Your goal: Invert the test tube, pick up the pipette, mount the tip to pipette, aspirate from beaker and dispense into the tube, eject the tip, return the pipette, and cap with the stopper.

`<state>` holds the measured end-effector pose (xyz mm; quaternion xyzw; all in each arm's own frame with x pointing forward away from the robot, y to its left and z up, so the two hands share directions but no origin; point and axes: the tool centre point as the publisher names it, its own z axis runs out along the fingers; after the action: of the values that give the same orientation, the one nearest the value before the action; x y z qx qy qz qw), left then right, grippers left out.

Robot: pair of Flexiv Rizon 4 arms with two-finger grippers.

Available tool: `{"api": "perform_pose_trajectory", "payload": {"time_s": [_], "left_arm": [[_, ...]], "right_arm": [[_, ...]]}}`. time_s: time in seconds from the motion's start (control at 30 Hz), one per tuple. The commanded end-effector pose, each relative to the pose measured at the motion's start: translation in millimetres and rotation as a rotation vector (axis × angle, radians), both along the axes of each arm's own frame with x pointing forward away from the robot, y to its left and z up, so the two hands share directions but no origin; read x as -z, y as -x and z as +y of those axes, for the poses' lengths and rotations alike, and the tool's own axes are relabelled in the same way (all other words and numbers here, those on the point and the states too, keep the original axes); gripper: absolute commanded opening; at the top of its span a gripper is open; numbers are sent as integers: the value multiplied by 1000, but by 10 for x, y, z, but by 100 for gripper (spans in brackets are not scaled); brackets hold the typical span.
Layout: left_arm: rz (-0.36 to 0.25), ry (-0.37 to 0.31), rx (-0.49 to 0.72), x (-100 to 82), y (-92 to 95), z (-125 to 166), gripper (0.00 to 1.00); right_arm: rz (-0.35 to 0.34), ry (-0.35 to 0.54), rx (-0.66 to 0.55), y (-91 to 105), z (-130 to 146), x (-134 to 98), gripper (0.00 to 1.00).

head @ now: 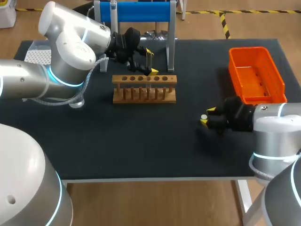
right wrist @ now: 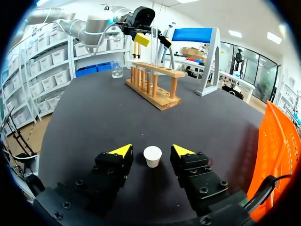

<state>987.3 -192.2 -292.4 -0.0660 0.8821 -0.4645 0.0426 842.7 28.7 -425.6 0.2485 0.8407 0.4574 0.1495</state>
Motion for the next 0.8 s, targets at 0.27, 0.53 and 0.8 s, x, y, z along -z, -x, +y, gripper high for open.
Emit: {"api": "perform_pose_trajectory", "payload": {"time_s": [0.27, 0.53, 0.8], "left_arm": [[3, -4, 2, -7, -11, -1, 100], [3, -4, 2, -7, -11, -1, 100], [3, -4, 2, -7, -11, -1, 100]], "right_arm": [[0, 5, 1, -22, 43, 37, 48], [5, 10, 0, -23, 54, 51, 46], [8, 13, 2, -31, 52, 61, 45]]}}
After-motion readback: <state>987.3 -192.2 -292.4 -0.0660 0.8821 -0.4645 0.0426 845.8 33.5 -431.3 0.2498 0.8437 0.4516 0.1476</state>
